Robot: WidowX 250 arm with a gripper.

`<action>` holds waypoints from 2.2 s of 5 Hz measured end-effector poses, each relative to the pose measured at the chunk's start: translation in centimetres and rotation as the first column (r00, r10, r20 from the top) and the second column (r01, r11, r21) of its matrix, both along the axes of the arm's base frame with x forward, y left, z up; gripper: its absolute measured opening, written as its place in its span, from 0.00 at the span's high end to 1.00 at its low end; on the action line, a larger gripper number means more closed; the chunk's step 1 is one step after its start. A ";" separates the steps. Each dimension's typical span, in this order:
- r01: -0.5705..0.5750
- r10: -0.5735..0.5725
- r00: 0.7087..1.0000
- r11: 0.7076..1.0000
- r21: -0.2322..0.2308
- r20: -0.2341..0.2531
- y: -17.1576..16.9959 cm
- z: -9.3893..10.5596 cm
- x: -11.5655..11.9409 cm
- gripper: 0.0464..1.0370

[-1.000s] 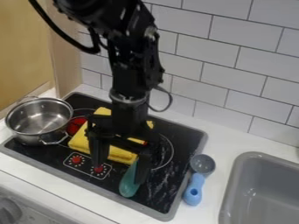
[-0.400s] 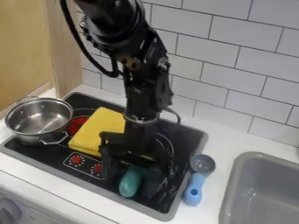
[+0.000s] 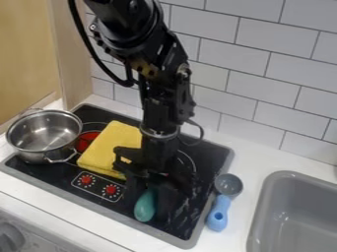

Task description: Move the green object to the upper left of stove

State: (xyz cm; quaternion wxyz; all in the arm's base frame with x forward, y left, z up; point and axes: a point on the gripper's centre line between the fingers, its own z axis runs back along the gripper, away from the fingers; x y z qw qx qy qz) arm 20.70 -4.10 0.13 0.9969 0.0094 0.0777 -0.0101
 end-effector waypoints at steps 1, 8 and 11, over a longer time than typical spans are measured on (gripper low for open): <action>0.025 -0.025 1.000 1.000 -0.010 -0.009 0.0 0.7 -0.5 0.62; -0.254 0.250 0.967 0.954 0.159 0.046 12.2 4.5 11.3 0.62; -0.326 0.320 0.945 0.937 0.127 0.063 15.2 0.6 14.3 0.62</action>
